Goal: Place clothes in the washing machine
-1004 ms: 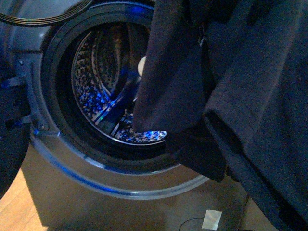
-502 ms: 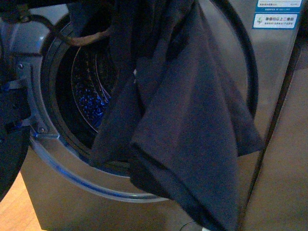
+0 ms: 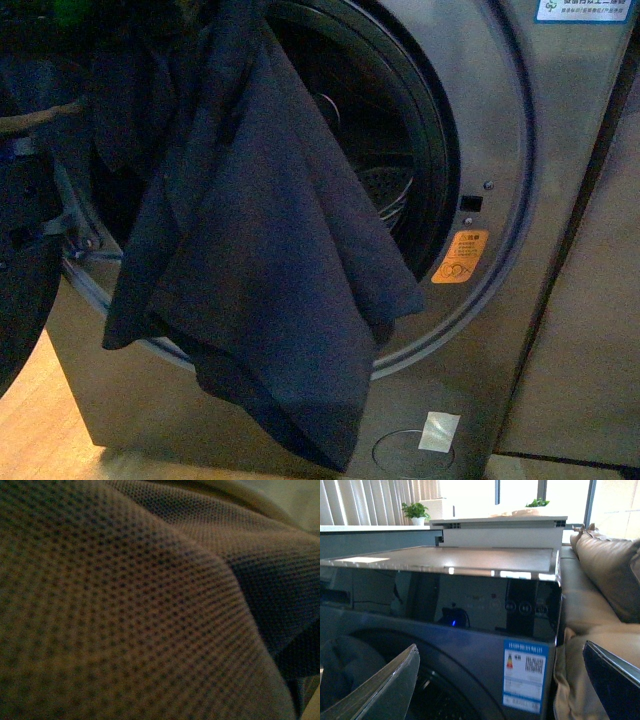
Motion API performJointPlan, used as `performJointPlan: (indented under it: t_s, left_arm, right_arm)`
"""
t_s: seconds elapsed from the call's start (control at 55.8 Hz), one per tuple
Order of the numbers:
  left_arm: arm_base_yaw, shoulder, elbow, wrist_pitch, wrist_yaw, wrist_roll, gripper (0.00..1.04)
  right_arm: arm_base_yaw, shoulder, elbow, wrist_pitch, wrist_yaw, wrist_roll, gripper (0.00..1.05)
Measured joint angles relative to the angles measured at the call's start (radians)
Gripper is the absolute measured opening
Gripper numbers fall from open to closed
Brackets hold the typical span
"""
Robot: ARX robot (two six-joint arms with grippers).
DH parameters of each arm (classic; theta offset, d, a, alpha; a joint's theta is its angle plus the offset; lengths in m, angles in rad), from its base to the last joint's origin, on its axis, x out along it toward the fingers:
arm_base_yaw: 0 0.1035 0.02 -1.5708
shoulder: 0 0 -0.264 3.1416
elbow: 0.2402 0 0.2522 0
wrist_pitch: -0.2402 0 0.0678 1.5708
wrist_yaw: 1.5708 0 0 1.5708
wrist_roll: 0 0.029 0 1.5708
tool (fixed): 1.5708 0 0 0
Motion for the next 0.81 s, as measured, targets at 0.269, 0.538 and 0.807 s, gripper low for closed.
performJointPlan:
  t_s: [0.269, 0.538, 0.807]
  left_arm:
    - [0.054, 0.153, -0.01, 0.074, -0.008, -0.016, 0.08]
    - [0.014, 0.385, 0.05, 0.145, -0.072, -0.018, 0.08]
    - [-0.032, 0.53, 0.261, 0.066, -0.154, -0.011, 0.08]
  right_arm:
    - [-0.034, -0.389, -0.42, -0.051, 0.059, 0.161, 0.97]
    - [0.035, -0.609, -0.819, -0.003, 0.254, 0.035, 0.58]
    - [-0.085, -0.701, -0.946, 0.041, 0.142, 0.013, 0.19]
